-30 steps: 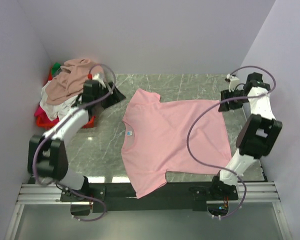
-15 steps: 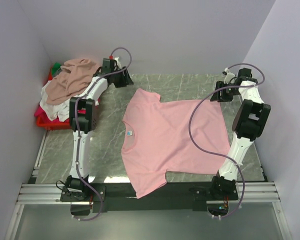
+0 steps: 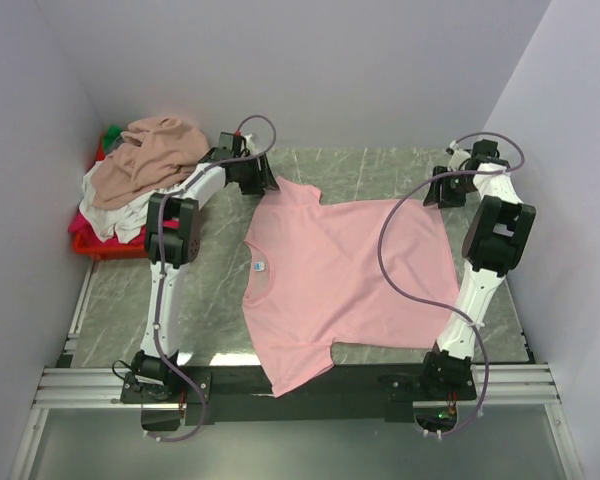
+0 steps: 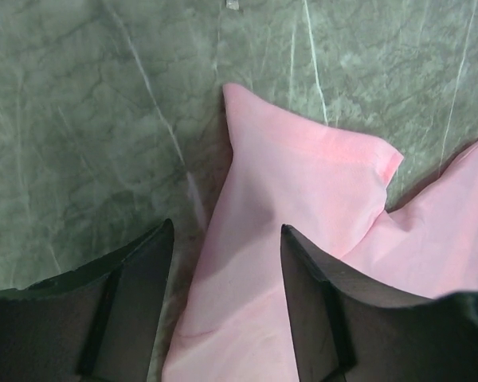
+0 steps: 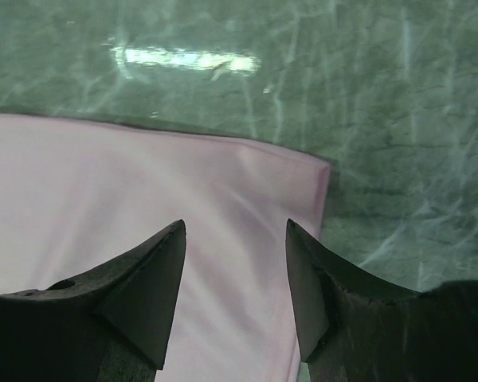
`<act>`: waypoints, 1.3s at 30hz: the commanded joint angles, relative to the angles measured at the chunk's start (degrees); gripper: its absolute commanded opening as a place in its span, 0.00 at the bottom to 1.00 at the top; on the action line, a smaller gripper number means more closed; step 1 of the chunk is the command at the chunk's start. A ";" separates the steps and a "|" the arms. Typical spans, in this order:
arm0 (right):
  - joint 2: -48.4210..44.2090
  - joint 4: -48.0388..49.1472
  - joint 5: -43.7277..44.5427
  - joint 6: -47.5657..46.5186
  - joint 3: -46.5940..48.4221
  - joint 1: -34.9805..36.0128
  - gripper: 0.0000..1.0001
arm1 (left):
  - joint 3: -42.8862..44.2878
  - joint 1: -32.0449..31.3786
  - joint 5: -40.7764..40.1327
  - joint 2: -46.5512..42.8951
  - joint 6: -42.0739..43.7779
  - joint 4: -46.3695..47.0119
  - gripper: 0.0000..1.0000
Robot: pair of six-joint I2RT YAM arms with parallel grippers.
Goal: Fold and stack the t-shirts
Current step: Flatten the tshirt out
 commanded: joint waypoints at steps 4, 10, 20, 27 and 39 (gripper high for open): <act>0.33 1.21 9.50 1.85 0.68 1.43 0.60 | -6.95 0.76 -2.34 -8.89 -0.54 3.87 0.64; 2.17 -0.80 14.43 0.98 0.94 1.52 0.59 | -12.04 1.46 -3.57 -17.59 0.34 5.20 0.65; 5.25 -11.00 11.09 -2.63 5.77 1.61 0.37 | -19.96 2.16 -2.34 -24.90 0.25 6.52 0.65; 1.58 -10.49 14.60 -5.44 -0.10 1.08 0.02 | -22.34 2.16 -1.20 -25.43 -0.01 7.40 0.65; -9.51 -3.62 21.37 -11.51 -18.48 -4.01 0.00 | -9.36 -0.38 0.03 -13.22 1.66 3.53 0.65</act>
